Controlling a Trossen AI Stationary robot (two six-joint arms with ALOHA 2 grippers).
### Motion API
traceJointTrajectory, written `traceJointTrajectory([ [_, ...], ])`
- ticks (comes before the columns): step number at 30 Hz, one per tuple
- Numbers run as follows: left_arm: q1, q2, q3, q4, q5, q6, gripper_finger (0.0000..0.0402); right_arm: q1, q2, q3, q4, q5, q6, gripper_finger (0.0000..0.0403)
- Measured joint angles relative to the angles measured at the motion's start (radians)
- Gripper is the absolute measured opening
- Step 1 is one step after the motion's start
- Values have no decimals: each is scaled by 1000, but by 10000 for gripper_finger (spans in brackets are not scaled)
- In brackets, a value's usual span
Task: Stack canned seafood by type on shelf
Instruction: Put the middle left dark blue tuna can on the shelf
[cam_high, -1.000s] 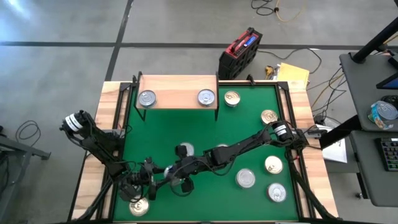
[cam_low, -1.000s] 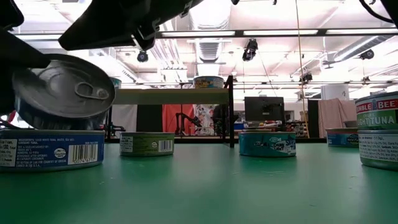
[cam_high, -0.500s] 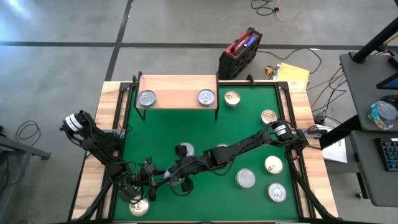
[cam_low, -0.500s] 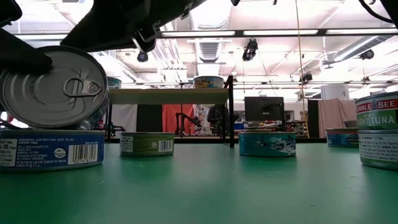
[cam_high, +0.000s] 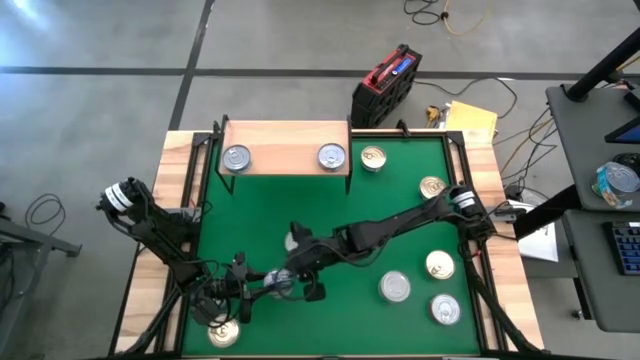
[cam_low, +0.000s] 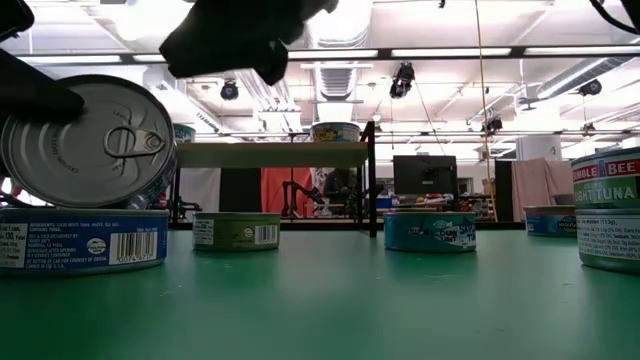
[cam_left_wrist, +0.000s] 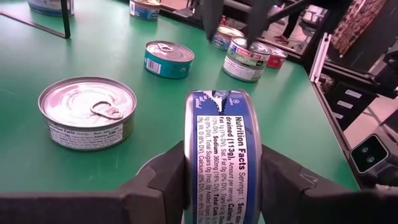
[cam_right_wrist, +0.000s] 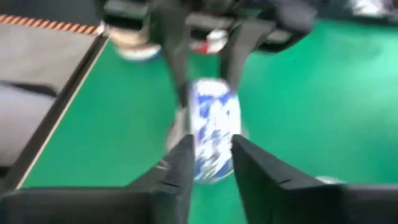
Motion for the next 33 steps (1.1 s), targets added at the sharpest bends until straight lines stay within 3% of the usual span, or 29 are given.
traceJointTrajectory([
  [9,0,0,6,-19,1,21,138,-21,0,-102,142,32,93,260],
  [13,0,0,6,-20,1,22,138,-25,12,-115,172,13,89,295],
  [16,0,0,6,-22,1,21,138,-27,29,-115,222,-60,75,306],
  [26,0,0,5,-27,0,22,139,-34,90,-115,325,-72,80,282],
  [33,0,1,4,-36,-3,23,152,-36,92,-115,322,-73,92,170],
])
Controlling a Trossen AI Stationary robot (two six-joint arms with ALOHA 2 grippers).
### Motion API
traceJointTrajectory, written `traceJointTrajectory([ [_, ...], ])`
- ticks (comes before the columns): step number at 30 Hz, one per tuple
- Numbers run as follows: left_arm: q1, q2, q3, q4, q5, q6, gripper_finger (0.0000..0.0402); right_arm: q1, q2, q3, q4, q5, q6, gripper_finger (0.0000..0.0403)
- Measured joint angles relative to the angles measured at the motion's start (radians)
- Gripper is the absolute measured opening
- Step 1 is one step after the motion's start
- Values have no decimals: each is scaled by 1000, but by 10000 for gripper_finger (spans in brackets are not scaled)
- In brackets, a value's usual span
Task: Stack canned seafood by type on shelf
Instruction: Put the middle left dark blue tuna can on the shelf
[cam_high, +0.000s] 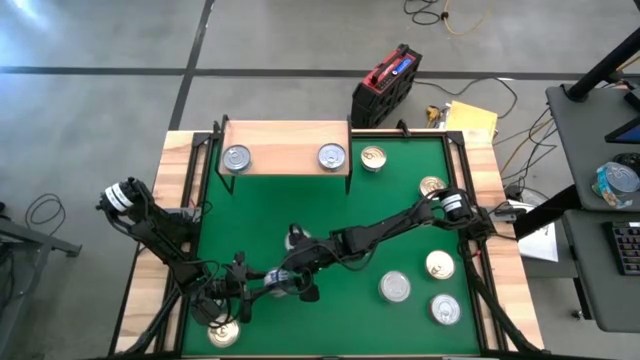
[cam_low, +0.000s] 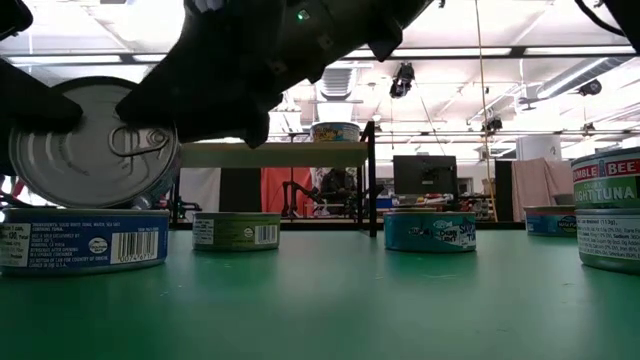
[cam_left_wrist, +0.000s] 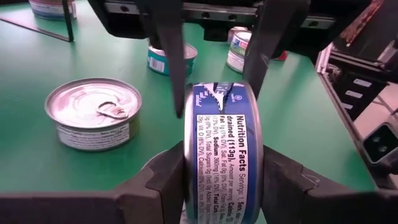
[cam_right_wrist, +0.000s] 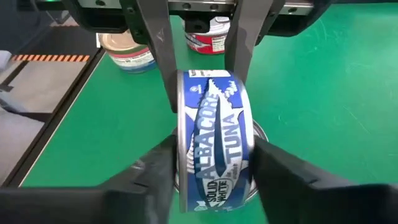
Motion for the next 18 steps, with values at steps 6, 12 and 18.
traceJointTrajectory([
  [6,0,-1,0,3,-33,0,167,-2,0,0,-1,0,19,135],
  [12,-2,-40,0,5,-37,46,182,-12,-28,0,-54,-10,67,135],
  [18,0,-99,1,5,-50,161,188,-29,-100,0,-148,-17,90,135],
])
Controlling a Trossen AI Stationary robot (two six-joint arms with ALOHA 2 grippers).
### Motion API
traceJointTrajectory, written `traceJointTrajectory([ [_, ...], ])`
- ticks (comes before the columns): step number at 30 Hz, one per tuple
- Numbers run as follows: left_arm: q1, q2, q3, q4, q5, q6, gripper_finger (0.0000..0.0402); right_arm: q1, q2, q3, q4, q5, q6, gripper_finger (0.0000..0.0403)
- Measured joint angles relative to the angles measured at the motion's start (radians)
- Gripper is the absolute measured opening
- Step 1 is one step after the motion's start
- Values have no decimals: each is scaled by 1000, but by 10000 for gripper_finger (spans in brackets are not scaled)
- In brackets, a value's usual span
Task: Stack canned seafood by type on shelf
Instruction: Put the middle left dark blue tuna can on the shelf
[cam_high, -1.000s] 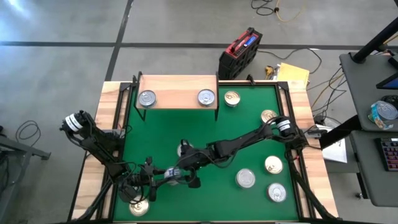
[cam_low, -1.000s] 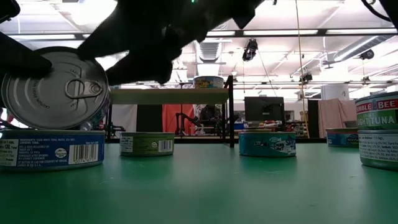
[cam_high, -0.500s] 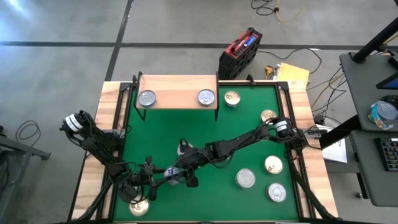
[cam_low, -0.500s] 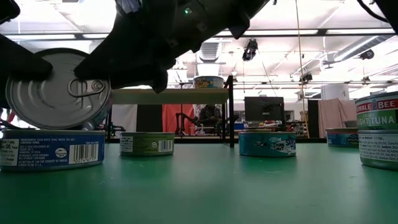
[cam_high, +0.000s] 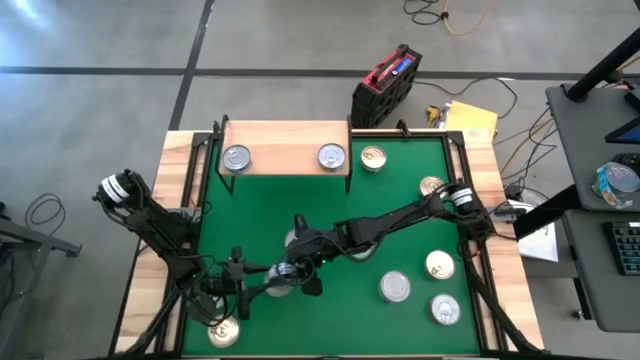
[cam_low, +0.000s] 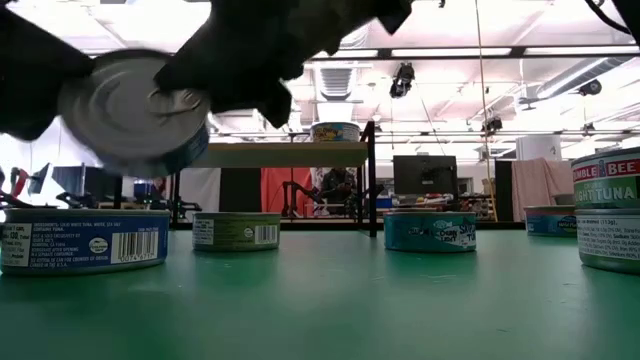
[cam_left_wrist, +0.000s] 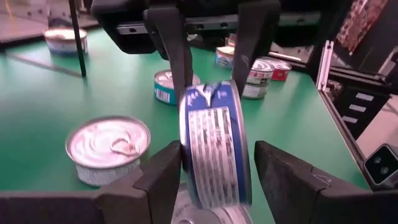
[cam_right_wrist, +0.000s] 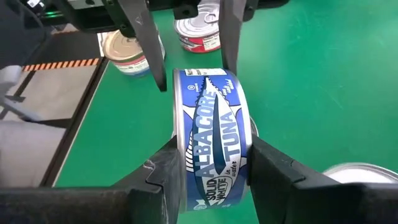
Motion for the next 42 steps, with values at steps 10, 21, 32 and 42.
traceJointTrajectory([
  [10,-1,-91,65,2,-42,439,188,-83,-166,0,-221,11,89,135],
  [21,-6,-110,125,-39,-234,790,187,-305,-282,0,-272,-150,327,135],
  [32,-8,-110,119,-43,-444,901,187,-499,-259,119,-257,-228,372,135],
  [42,-8,-109,118,-42,-450,985,187,-568,-142,308,-282,-252,367,135],
])
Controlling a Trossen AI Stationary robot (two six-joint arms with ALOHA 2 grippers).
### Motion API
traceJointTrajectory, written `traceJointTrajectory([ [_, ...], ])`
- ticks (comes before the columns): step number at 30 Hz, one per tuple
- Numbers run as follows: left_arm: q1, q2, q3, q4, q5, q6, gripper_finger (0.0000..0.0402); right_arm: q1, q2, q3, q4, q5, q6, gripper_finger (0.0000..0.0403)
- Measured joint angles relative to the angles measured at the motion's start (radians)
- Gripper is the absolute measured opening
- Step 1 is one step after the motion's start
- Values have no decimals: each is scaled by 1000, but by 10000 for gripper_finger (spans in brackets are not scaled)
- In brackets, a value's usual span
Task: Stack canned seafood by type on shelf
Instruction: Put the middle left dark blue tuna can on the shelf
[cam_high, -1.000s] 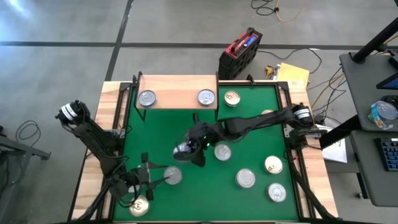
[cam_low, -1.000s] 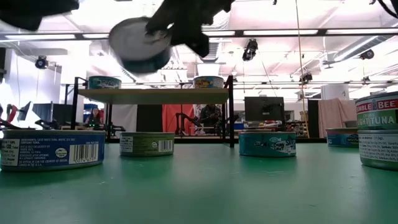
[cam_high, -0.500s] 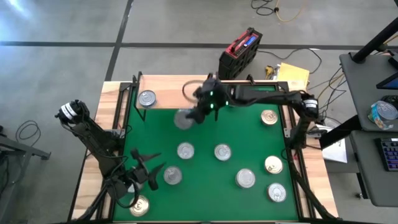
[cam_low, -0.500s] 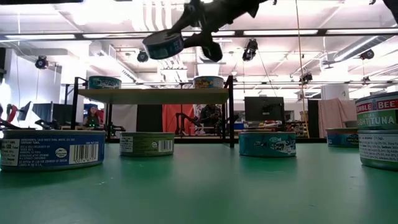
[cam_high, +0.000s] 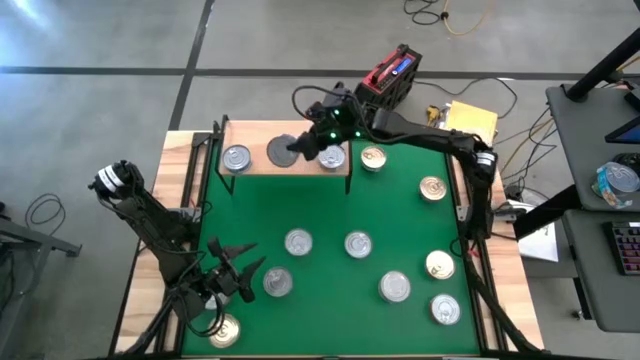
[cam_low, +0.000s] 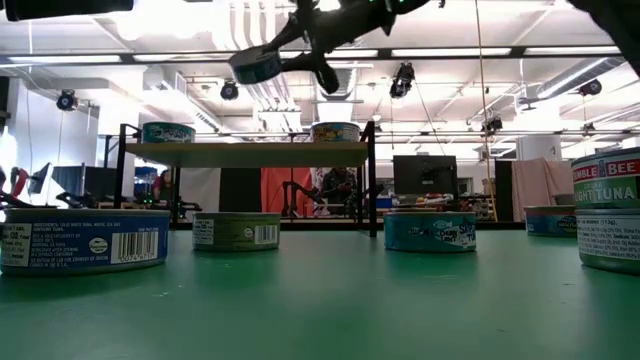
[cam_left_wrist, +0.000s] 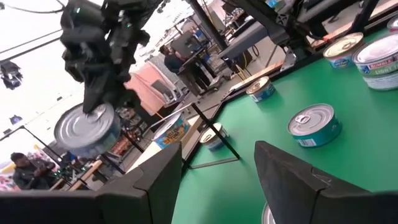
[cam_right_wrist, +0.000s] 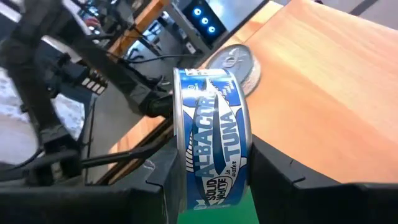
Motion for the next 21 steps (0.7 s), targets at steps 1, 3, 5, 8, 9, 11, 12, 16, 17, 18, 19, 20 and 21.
traceJointTrajectory([
  [1,-2,0,0,0,0,7,187,-5,16,26,-20,0,-3,135],
  [3,-6,0,0,1,0,22,187,-13,53,80,-67,-3,-20,135],
  [5,-15,-2,2,4,0,32,187,-20,87,131,-112,-13,-37,135],
  [8,-30,-3,37,6,0,58,187,-25,136,187,-150,-34,-41,135],
  [9,-37,-3,50,5,0,75,187,-28,151,207,-160,-50,-42,135],
  [11,-55,-3,77,4,0,110,187,-33,180,245,-191,-80,-52,135],
  [12,-66,-3,89,4,0,133,187,-35,192,263,-207,-80,-56,135],
  [16,-109,-3,140,3,0,198,187,-44,232,312,-237,-80,-65,135],
  [17,-118,-4,151,3,0,210,187,-45,239,315,-238,-80,-65,135],
  [18,-127,-4,160,2,0,214,187,-45,246,319,-238,-80,-65,135],
  [19,-135,-5,168,2,0,215,187,-50,249,323,-241,-83,-66,135],
  [20,-143,-5,173,2,0,215,187,-53,251,323,-248,-93,-70,135],
  [21,-149,-5,177,1,1,215,187,-56,253,323,-253,-104,-72,135],
])
